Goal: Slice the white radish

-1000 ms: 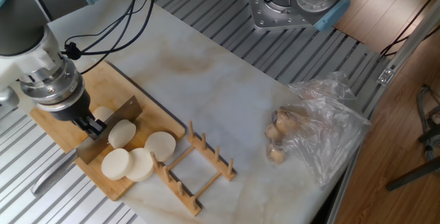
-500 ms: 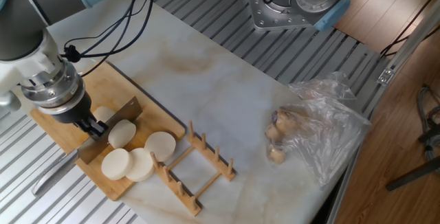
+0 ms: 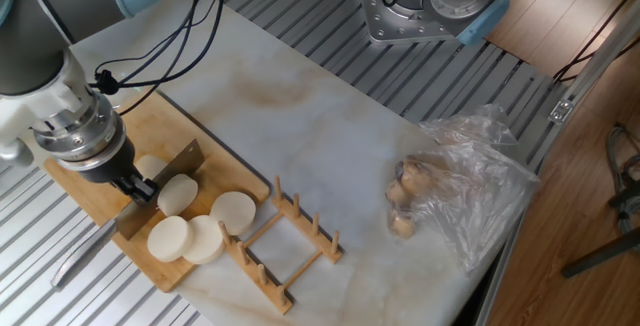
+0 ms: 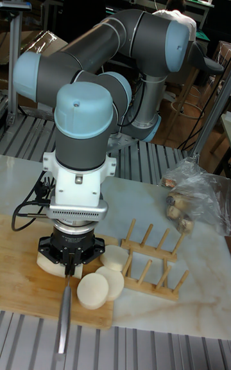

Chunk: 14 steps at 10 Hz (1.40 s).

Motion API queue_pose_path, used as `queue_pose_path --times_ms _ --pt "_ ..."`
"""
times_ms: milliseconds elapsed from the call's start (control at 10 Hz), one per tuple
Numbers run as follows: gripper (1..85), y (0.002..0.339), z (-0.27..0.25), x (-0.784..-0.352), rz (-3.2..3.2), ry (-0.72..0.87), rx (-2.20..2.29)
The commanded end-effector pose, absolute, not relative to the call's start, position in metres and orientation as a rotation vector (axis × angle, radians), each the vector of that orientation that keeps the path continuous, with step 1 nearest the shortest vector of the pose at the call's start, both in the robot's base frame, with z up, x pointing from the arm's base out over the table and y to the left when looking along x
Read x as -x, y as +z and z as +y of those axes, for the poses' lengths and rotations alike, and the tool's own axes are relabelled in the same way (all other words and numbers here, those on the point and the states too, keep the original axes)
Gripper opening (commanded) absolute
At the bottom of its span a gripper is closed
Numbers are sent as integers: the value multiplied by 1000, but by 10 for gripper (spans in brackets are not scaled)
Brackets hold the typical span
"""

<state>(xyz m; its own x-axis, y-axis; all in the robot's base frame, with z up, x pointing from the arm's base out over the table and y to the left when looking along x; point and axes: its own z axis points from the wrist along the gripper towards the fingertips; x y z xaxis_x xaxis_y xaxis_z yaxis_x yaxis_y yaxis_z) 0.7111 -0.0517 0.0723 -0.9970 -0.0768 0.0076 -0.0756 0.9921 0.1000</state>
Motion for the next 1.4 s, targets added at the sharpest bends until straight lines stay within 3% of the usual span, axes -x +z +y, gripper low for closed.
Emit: queue_pose_path --times_ms 0,700,1000,1300 --pt "130 72 -50 -711 -3122 -172 -103" --pt "137 69 -49 -711 -3121 -172 -98" --pt "13 71 -53 -710 -3120 -155 -50" --pt "13 90 -56 -709 -3118 -160 -34"
